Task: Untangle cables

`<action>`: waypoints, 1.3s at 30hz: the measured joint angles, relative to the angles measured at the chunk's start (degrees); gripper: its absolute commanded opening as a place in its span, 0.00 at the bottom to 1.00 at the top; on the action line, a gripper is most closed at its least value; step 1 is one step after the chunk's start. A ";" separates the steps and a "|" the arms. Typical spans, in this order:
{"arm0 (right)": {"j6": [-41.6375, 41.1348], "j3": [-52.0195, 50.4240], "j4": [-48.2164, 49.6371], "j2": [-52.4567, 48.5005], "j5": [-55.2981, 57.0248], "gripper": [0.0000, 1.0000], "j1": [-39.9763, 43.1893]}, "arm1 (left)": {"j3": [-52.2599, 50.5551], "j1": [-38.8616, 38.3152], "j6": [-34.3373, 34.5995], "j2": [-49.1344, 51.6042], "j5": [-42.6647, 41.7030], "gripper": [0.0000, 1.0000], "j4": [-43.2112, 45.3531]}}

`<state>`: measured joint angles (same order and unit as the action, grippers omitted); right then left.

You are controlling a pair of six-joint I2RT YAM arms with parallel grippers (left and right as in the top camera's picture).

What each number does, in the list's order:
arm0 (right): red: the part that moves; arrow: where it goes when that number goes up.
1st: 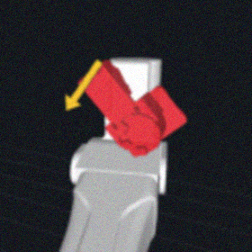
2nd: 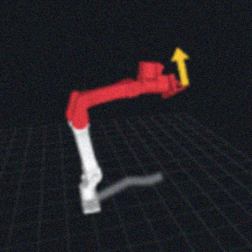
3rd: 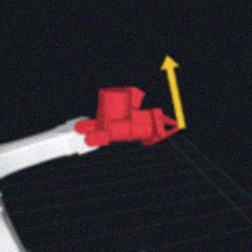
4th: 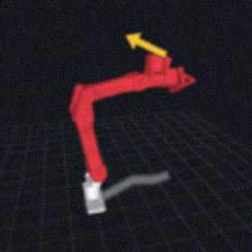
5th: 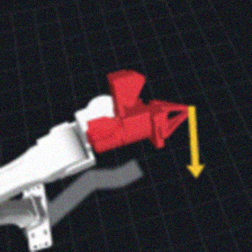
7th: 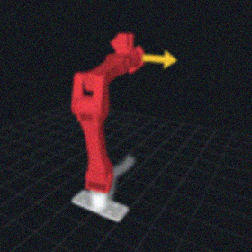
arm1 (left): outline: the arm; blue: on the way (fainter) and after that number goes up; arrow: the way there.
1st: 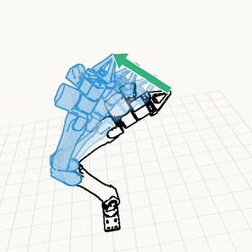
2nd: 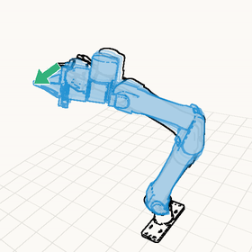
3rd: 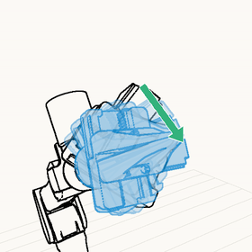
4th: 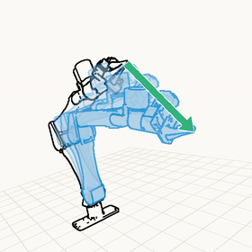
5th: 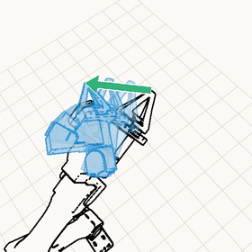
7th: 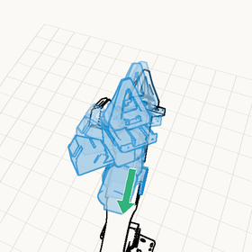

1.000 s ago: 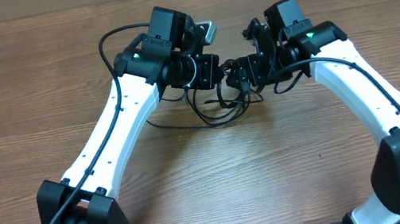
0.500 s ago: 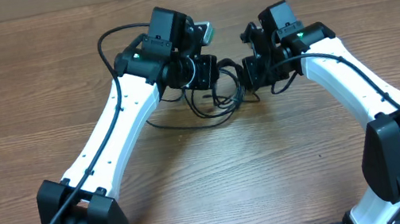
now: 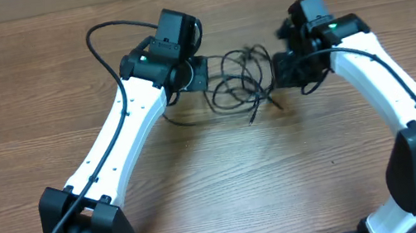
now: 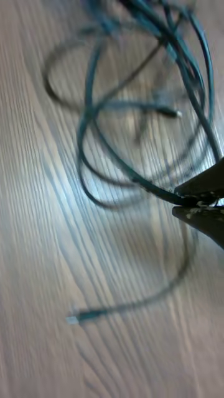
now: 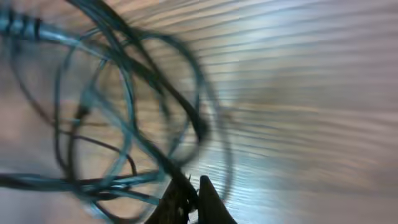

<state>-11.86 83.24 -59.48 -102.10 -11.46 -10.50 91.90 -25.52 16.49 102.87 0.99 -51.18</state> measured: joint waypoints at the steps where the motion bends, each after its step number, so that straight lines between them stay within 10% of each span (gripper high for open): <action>1: -2.01 0.07 -0.42 0.48 1.20 0.04 0.52 | 0.00 0.00 0.52 0.00 0.42 0.04 -0.66; 11: 1.51 0.31 -3.58 1.25 -6.54 0.04 0.59 | 0.02 0.50 5.99 -0.07 4.42 0.04 -4.96; 14: 2.19 0.31 -5.44 1.25 -4.74 0.25 -0.61 | 0.02 0.48 7.17 -0.11 5.33 0.68 -8.02; 17: 1.97 0.31 -6.32 1.25 -1.90 0.41 -0.85 | 0.02 0.48 7.85 -0.11 5.64 0.90 -8.41; 39: 1.77 0.31 -5.88 1.25 1.44 0.57 -0.74 | 0.31 0.48 4.24 11.91 -8.07 0.80 5.75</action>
<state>-10.09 83.55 -65.36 -100.86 -10.02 -11.25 92.20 -25.04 20.73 114.78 -7.07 -45.43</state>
